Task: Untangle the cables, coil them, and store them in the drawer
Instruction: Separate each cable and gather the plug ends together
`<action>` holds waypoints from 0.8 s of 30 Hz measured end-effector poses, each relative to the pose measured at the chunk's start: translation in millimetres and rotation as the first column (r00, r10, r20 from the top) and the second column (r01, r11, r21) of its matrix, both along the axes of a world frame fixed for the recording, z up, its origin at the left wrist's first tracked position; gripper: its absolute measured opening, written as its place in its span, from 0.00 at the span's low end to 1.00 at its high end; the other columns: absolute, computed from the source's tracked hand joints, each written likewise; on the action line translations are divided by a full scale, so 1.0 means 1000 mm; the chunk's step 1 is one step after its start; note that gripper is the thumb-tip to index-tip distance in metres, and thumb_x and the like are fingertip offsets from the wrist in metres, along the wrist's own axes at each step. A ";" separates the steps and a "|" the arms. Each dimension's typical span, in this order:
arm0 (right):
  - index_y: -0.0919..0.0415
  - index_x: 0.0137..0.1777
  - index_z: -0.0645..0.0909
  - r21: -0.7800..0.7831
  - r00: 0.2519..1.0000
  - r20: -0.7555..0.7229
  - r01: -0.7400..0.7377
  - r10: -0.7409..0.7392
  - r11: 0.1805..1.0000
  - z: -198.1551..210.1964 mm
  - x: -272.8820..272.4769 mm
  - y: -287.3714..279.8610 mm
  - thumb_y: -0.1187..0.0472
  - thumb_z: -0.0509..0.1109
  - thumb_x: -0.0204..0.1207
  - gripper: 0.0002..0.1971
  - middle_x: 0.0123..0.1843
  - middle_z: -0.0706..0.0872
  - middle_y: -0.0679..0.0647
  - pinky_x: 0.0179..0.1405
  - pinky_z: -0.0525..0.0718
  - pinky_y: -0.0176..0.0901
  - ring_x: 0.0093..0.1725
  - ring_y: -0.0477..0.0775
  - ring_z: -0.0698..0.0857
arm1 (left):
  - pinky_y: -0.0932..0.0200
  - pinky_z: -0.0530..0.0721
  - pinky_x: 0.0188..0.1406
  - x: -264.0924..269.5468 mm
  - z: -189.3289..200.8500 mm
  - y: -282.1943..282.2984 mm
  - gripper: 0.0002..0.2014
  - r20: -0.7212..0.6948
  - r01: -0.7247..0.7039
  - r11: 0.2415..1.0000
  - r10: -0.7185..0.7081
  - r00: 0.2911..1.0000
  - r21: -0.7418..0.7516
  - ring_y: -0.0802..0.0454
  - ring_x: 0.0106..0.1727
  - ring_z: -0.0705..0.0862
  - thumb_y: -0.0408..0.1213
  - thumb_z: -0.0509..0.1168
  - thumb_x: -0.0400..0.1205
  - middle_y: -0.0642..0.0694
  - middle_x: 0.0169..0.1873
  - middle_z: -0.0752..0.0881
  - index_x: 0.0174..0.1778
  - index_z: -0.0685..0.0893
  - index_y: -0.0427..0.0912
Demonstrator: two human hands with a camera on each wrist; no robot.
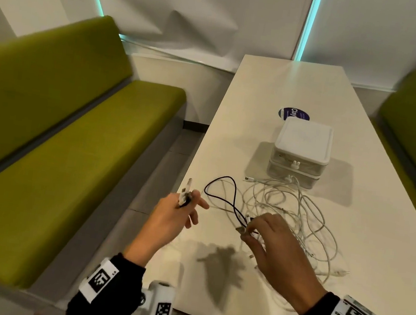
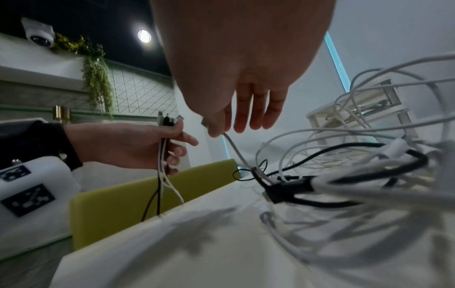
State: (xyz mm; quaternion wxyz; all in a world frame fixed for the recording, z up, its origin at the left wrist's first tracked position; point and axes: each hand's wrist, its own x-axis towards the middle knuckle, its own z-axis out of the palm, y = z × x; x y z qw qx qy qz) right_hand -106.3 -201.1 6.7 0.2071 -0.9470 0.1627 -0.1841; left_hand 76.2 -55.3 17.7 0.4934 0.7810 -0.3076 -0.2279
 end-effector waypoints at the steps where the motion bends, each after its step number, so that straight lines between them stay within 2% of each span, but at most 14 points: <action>1: 0.56 0.48 0.81 0.053 1.000 0.019 0.015 -0.016 0.998 0.001 -0.001 0.000 0.59 0.72 0.79 0.03 0.47 0.83 0.46 0.44 0.71 0.37 0.49 0.50 0.79 | 0.61 0.73 0.32 -0.009 0.000 -0.009 0.26 -0.024 0.033 0.999 -0.034 0.999 -0.021 0.55 0.24 0.76 0.63 0.52 0.81 0.51 0.22 0.80 0.41 0.90 0.51; 3: 0.53 0.50 0.79 0.173 0.998 0.039 0.036 -0.043 0.984 0.003 -0.001 0.000 0.56 0.68 0.81 0.03 0.48 0.85 0.46 0.45 0.73 0.38 0.49 0.49 0.82 | 0.59 0.68 0.28 -0.025 -0.001 -0.022 0.27 -0.049 0.068 0.997 -0.070 0.996 -0.034 0.52 0.24 0.71 0.66 0.51 0.78 0.52 0.20 0.74 0.39 0.91 0.54; 5: 0.49 0.49 0.74 0.247 0.996 0.082 0.024 -0.045 0.969 0.003 -0.001 0.000 0.54 0.66 0.82 0.03 0.47 0.88 0.45 0.45 0.77 0.40 0.48 0.46 0.83 | 0.59 0.63 0.25 -0.040 -0.005 -0.034 0.25 -0.029 0.080 0.997 -0.080 0.996 -0.017 0.53 0.25 0.67 0.65 0.52 0.79 0.54 0.19 0.71 0.37 0.90 0.56; 9: 0.45 0.47 0.72 0.325 0.983 0.160 0.029 -0.085 0.945 0.003 -0.003 0.000 0.54 0.67 0.83 0.06 0.37 0.87 0.46 0.41 0.81 0.45 0.39 0.46 0.85 | 0.55 0.62 0.28 -0.066 -0.012 -0.050 0.31 -0.041 0.037 0.999 -0.038 0.998 -0.017 0.53 0.27 0.63 0.65 0.55 0.79 0.48 0.24 0.69 0.34 0.82 0.36; 11: 0.43 0.47 0.74 0.379 0.974 0.194 0.038 -0.120 0.925 0.003 -0.005 -0.001 0.55 0.68 0.82 0.07 0.36 0.87 0.45 0.39 0.83 0.49 0.36 0.46 0.86 | 0.54 0.61 0.28 -0.072 -0.013 -0.051 0.32 -0.060 0.025 0.998 -0.028 0.998 -0.051 0.54 0.26 0.61 0.70 0.54 0.74 0.47 0.24 0.67 0.28 0.75 0.40; 13: 0.45 0.48 0.77 0.426 0.963 0.233 0.024 -0.136 0.905 0.004 -0.005 -0.001 0.55 0.69 0.82 0.03 0.36 0.88 0.45 0.40 0.85 0.52 0.37 0.47 0.87 | 0.54 0.60 0.28 -0.077 -0.012 -0.051 0.32 -0.095 0.037 0.993 -0.048 0.994 -0.115 0.54 0.26 0.60 0.75 0.54 0.72 0.46 0.24 0.64 0.25 0.68 0.46; 14: 0.48 0.49 0.80 0.455 0.959 0.247 0.010 -0.137 0.891 0.004 -0.005 -0.002 0.54 0.69 0.82 0.01 0.38 0.88 0.45 0.41 0.86 0.51 0.38 0.47 0.88 | 0.56 0.60 0.27 -0.079 -0.011 -0.051 0.32 -0.106 0.054 0.990 -0.068 0.992 -0.131 0.55 0.24 0.61 0.75 0.55 0.72 0.48 0.22 0.64 0.24 0.69 0.46; 15: 0.49 0.50 0.81 0.487 0.958 0.258 -0.015 -0.127 0.873 0.005 -0.004 -0.002 0.56 0.68 0.83 0.01 0.40 0.88 0.45 0.42 0.86 0.49 0.40 0.47 0.88 | 0.62 0.63 0.25 -0.082 -0.008 -0.052 0.30 -0.114 0.072 0.986 -0.090 0.989 -0.148 0.59 0.21 0.64 0.71 0.56 0.76 0.50 0.19 0.65 0.23 0.72 0.48; 17: 0.52 0.55 0.83 0.520 0.958 0.277 -0.081 -0.077 0.851 0.007 -0.004 -0.001 0.68 0.66 0.82 0.10 0.47 0.86 0.46 0.44 0.86 0.42 0.45 0.47 0.88 | 0.73 0.68 0.24 -0.087 -0.007 -0.056 0.19 -0.142 0.110 0.978 -0.136 0.980 -0.180 0.67 0.19 0.74 0.55 0.59 0.83 0.50 0.15 0.72 0.28 0.80 0.52; 18: 0.53 0.57 0.84 0.514 0.958 0.283 -0.106 -0.052 0.851 0.007 -0.004 -0.001 0.74 0.63 0.78 0.16 0.50 0.85 0.48 0.46 0.86 0.40 0.48 0.47 0.87 | 0.75 0.71 0.27 -0.088 -0.007 -0.058 0.16 -0.158 0.113 0.975 -0.144 0.977 -0.190 0.69 0.22 0.79 0.50 0.61 0.83 0.56 0.15 0.77 0.30 0.83 0.52; 19: 0.53 0.59 0.84 0.509 0.956 0.290 -0.121 -0.037 0.852 0.006 -0.004 0.000 0.76 0.61 0.75 0.21 0.51 0.84 0.49 0.48 0.86 0.39 0.49 0.47 0.85 | 0.76 0.74 0.30 -0.088 -0.009 -0.060 0.14 -0.167 0.109 0.973 -0.144 0.975 -0.206 0.69 0.26 0.82 0.51 0.63 0.81 0.58 0.18 0.82 0.30 0.85 0.53; 21: 0.52 0.62 0.85 0.539 0.949 0.311 -0.133 -0.050 0.832 0.004 -0.005 0.000 0.76 0.59 0.73 0.25 0.50 0.82 0.51 0.47 0.87 0.40 0.48 0.48 0.85 | 0.73 0.78 0.35 -0.087 -0.014 -0.062 0.13 -0.182 0.088 0.965 -0.135 0.974 -0.245 0.66 0.31 0.86 0.54 0.66 0.74 0.56 0.24 0.87 0.29 0.86 0.53; 24: 0.52 0.62 0.87 0.602 0.947 0.310 -0.123 -0.089 0.789 0.003 -0.006 -0.003 0.75 0.62 0.77 0.23 0.50 0.77 0.53 0.43 0.86 0.41 0.41 0.50 0.84 | 0.70 0.75 0.30 -0.089 -0.013 -0.063 0.15 -0.180 0.089 0.966 -0.135 0.974 -0.242 0.64 0.26 0.80 0.58 0.65 0.72 0.55 0.21 0.84 0.26 0.85 0.53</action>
